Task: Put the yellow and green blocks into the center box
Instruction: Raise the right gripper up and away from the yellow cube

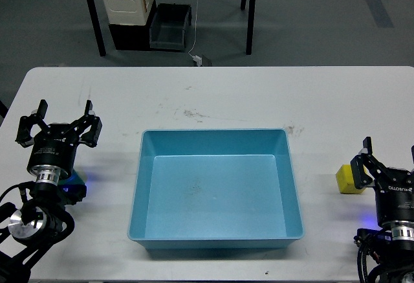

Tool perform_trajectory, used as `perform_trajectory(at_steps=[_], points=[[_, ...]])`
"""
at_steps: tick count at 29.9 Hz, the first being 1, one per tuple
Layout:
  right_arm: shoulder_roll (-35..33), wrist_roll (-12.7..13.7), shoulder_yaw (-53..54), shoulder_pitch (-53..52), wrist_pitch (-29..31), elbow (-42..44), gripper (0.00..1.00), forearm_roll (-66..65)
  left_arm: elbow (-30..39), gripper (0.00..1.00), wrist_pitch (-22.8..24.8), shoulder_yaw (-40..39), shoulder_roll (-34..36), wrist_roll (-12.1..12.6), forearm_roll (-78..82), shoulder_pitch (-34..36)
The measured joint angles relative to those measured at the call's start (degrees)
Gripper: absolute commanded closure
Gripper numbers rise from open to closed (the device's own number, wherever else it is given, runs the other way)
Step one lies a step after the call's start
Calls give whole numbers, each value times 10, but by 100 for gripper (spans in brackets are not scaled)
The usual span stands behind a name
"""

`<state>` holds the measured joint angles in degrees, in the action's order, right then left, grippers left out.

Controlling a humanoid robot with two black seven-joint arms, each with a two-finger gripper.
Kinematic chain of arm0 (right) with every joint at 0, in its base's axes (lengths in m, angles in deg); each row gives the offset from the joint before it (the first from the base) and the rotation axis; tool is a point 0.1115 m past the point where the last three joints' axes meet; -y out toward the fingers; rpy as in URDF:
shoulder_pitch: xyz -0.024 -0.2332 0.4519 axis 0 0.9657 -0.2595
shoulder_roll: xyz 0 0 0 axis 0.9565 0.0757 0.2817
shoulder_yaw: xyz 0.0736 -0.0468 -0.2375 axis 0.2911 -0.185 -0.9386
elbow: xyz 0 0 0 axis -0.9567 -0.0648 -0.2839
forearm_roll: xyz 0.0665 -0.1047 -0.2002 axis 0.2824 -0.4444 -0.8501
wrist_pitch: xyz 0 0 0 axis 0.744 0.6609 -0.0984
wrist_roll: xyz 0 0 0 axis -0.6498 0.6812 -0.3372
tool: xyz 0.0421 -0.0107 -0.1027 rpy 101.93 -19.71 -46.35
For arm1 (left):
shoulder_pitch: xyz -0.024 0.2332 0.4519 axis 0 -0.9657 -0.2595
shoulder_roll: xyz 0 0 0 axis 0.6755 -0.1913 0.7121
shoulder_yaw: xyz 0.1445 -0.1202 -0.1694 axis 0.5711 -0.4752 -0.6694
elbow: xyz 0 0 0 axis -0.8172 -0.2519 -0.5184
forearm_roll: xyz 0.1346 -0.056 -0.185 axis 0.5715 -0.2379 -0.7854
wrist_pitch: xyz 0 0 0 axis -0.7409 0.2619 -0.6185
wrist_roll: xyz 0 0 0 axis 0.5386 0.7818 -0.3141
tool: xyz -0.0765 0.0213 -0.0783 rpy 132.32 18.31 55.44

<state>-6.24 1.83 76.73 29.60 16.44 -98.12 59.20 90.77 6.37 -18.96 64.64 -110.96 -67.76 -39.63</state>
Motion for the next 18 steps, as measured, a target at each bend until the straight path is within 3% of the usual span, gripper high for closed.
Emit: perform_trajectory(at_steps=[10, 18], points=[[-17, -2, 18, -35, 0, 17, 0, -43, -1, 0, 0, -3, -10, 0, 0, 2], [-112, -3, 66, -98, -1, 14, 0, -346, -1, 0, 0, -3, -12, 0, 0, 3]])
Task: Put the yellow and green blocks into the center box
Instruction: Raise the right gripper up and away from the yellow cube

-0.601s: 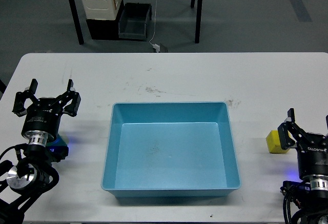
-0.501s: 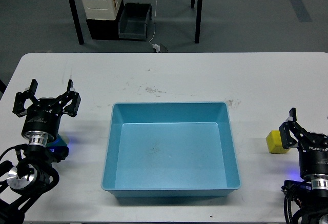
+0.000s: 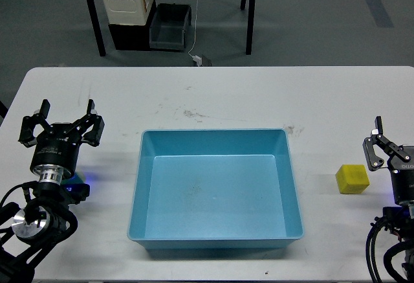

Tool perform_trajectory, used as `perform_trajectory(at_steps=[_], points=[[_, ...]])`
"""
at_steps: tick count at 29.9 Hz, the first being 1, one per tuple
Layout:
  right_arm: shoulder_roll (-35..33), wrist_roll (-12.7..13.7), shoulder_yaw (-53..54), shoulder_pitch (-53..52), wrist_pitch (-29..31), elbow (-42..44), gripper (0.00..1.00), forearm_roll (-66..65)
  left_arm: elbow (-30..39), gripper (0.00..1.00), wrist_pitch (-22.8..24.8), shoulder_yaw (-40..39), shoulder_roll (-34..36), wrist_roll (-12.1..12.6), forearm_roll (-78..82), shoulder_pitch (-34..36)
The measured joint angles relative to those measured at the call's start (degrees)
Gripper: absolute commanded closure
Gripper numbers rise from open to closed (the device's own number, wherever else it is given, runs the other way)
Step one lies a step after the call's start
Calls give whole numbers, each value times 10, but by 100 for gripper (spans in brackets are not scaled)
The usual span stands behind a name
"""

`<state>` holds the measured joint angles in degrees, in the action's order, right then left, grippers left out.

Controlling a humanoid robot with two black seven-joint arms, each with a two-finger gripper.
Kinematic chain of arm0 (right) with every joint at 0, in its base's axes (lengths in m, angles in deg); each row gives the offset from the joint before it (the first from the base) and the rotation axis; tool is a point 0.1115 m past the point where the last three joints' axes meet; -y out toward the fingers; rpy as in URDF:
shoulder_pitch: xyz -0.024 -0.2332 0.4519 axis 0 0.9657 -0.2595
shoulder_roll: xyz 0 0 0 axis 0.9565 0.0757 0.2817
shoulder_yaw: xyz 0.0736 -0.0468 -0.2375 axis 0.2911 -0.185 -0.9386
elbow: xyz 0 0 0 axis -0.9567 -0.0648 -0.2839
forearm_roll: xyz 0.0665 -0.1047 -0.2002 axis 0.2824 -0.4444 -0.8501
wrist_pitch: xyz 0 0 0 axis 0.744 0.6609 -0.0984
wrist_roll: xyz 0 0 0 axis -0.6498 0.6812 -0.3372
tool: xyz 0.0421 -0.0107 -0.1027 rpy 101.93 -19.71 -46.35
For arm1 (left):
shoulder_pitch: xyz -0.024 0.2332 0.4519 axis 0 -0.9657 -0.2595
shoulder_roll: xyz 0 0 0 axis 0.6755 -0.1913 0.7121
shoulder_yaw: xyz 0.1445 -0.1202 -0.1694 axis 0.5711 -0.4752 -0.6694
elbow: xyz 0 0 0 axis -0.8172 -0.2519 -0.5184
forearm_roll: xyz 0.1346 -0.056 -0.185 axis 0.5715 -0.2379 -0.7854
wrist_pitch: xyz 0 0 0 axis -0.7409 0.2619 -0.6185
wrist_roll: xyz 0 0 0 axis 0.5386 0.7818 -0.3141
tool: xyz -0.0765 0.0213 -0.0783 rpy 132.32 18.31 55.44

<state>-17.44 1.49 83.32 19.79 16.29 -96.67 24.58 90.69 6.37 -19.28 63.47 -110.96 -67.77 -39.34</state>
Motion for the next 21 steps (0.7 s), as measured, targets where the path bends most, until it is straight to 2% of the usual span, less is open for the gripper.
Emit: perform_trajectory(at_steps=[4, 6, 10, 14, 16, 17, 19, 21], points=[[-62, 0, 17, -49, -9, -9, 0, -136, -1, 0, 0, 0, 0, 0, 0, 0], [-84, 0, 20, -82, -41, -9, 0, -198, -2, 0, 0, 0, 0, 0, -1, 1], [-119, 2, 18, -133, -145, -10, 0, -332, -2, 0, 0, 0, 0, 0, -1, 4], [-165, 1, -12, -177, -168, -10, 0, -462, -2, 0, 0, -2, 0, 0, -1, 6], [-206, -16, -53, -197, -164, -10, 1, -529, -2, 0, 0, -2, -1, 0, -1, 6], [-225, -33, -74, -210, -163, -10, 1, -556, -2, 0, 0, -2, -1, 0, -1, 6], [-270, -82, -136, -246, -162, -4, 1, -608, -2, 0, 0, -2, -1, 0, -1, 7], [-310, -106, -211, -281, -161, 4, 2, -645, -2, 0, 0, -3, -1, 0, -1, 8]])
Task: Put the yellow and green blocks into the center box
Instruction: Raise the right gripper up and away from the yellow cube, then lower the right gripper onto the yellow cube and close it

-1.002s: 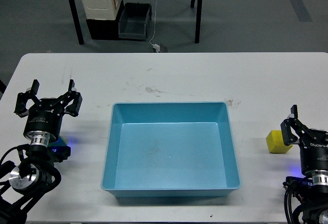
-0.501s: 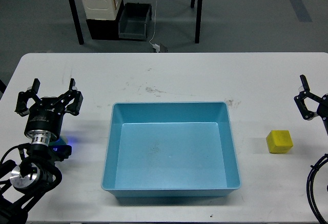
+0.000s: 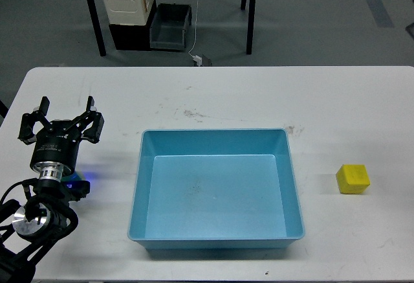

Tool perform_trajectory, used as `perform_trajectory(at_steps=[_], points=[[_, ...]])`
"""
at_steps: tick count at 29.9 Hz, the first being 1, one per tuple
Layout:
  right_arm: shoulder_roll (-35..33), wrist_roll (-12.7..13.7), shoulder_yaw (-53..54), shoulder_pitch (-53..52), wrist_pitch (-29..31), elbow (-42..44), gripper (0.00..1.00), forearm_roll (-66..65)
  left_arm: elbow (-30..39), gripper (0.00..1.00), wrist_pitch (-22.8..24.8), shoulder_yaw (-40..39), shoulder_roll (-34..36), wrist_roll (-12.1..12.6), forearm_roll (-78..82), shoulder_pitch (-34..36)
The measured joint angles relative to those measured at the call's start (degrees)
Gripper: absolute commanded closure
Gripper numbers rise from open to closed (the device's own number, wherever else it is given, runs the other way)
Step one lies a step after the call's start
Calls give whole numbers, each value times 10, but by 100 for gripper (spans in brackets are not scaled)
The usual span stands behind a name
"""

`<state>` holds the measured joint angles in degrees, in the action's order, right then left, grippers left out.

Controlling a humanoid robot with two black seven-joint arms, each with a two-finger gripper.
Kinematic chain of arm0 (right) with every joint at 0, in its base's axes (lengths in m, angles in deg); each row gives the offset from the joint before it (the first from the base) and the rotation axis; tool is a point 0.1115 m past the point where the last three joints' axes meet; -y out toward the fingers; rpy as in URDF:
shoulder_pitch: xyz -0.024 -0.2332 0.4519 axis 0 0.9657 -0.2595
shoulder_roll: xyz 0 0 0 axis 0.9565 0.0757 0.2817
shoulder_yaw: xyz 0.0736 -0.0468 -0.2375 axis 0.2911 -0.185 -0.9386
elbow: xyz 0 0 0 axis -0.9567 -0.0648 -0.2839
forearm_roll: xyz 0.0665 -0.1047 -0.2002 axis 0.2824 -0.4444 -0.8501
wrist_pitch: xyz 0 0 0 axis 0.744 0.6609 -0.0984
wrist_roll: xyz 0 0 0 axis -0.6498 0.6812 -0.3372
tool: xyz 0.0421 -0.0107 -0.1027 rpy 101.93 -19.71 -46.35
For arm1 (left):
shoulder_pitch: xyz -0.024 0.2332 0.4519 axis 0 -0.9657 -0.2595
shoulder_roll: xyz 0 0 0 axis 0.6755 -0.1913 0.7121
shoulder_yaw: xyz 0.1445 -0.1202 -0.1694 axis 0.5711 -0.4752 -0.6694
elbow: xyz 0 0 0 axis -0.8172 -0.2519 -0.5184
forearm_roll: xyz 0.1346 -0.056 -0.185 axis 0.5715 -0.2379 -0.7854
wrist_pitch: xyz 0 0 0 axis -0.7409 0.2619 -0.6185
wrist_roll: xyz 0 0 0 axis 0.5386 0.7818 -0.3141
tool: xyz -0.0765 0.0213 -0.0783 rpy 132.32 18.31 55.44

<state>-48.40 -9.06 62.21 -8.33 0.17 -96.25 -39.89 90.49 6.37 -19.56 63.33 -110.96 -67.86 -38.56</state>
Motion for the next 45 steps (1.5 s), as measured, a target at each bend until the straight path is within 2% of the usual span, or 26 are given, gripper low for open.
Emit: perform_trajectory(at_steps=[4, 7, 11, 17, 30, 36, 45], points=[[-90, -10, -164, -93, 2, 3, 3, -65, 0, 0, 0, -1, 0, 0, 0, 0], [-130, -10, -296, -183, 6, -2, 3, -154, 0, 0, 0, -1, 0, 0, 0, 0], [-141, -10, -460, -293, 8, -10, 3, -279, 0, 0, 0, -1, 0, 0, 0, 0], [-133, -10, -603, -363, 8, -13, 2, -405, 0, 0, 0, -1, -12, 0, 0, 6], [-75, -10, -672, -381, 10, 10, 1, -417, -3, 0, -14, -1, -23, 0, 1, 8], [-35, -10, -692, -382, 42, 52, 0, -417, -3, 0, -15, -1, -24, 0, 1, 8], [-28, -10, -697, -374, 48, 72, 2, -417, -4, 0, -15, -1, -25, 0, 1, 8]])
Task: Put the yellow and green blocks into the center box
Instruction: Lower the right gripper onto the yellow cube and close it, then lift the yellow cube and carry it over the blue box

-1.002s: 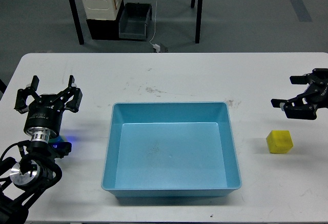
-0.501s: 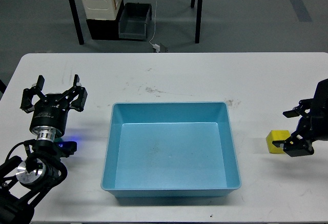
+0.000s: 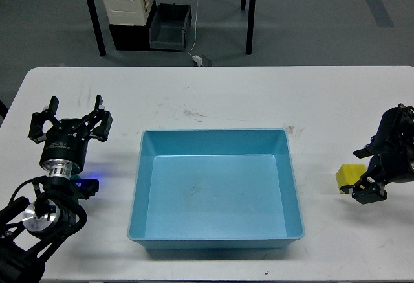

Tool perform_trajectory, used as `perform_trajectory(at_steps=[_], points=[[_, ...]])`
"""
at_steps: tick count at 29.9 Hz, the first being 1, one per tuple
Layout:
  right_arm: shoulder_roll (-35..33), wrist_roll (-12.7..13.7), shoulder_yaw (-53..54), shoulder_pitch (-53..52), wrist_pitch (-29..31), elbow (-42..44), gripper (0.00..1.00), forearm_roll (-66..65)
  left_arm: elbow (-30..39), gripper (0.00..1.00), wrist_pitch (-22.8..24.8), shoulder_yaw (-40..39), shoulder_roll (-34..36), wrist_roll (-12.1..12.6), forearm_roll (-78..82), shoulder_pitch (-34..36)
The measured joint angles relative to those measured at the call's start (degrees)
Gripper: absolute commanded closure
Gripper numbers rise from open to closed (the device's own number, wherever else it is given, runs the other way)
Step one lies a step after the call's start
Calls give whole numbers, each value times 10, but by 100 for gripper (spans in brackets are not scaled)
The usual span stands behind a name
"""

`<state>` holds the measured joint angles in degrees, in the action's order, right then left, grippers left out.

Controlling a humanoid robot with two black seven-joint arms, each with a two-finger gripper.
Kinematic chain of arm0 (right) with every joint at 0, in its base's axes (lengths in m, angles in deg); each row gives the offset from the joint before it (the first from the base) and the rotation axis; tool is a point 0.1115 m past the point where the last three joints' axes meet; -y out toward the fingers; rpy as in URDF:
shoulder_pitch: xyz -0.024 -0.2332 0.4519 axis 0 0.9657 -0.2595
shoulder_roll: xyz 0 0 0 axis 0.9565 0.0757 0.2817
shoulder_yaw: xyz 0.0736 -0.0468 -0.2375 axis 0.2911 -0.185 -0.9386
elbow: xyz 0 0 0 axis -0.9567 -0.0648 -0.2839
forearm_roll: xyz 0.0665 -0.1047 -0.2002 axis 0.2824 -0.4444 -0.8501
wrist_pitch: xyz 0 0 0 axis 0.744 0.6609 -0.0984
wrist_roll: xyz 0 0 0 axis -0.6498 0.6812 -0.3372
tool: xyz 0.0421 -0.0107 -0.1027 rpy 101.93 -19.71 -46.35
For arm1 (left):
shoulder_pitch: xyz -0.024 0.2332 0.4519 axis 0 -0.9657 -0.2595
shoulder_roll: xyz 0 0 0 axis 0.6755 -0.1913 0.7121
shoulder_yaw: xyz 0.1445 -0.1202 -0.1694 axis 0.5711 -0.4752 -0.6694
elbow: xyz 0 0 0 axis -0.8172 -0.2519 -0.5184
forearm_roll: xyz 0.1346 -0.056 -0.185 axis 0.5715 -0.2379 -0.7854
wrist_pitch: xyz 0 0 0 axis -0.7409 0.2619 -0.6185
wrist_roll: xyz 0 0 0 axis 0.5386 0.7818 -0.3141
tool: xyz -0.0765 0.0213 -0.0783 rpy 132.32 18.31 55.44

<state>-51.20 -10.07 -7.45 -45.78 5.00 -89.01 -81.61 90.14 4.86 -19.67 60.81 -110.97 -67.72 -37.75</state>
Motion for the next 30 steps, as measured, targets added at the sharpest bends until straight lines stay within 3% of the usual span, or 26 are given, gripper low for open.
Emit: perform_trajectory(at_steps=[4, 12, 19, 24, 30], points=[[10, 0, -2, 6, 0, 15, 5, 0, 0, 0, 0, 0, 0, 0, 0, 2], [33, 0, -3, 28, -1, 30, 27, 0, 0, 0, 0, 1, 1, 0, 0, 2], [34, 0, -3, 26, -1, 28, 68, 0, -1, 0, 1, 2, 1, 0, 0, 2], [31, 0, -4, 25, 0, 28, 86, 0, -1, 0, 1, 2, 1, 0, 0, 2], [27, 0, 9, -3, -4, 21, 92, 0, -1, 0, 1, 3, 1, 0, 0, 3]])
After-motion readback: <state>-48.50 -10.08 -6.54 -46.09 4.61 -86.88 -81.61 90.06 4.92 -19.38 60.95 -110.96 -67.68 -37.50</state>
